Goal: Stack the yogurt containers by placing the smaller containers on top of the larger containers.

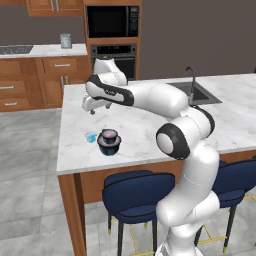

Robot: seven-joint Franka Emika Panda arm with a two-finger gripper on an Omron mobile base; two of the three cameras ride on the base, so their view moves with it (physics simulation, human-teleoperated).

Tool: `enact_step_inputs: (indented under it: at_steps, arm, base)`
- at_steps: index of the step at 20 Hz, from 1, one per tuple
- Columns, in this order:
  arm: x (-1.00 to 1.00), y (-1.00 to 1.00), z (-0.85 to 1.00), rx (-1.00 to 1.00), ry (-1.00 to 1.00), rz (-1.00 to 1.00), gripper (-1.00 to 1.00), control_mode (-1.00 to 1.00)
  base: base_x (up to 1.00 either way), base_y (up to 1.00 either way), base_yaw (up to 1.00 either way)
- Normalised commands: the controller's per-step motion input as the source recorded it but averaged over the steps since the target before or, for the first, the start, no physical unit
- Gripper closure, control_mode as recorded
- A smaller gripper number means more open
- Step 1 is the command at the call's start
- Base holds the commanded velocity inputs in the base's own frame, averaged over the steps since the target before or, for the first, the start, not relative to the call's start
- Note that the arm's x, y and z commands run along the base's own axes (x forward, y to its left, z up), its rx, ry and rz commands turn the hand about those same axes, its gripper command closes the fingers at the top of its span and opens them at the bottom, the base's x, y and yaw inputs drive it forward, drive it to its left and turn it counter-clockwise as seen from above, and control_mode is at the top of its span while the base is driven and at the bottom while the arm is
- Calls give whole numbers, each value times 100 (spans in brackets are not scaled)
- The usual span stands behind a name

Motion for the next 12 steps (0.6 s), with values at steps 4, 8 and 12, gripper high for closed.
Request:
enact_step_inputs:
  at_steps: [4,8,12]
  arm:
    - [6,0,0,0,0,0,-100,-100]
    - [0,0,0,0,0,0,-100,-100]
    - [0,0,0,0,0,0,-100,-100]
  base:
    - [0,0,0]
    - [0,0,0]
    - [0,0,0]
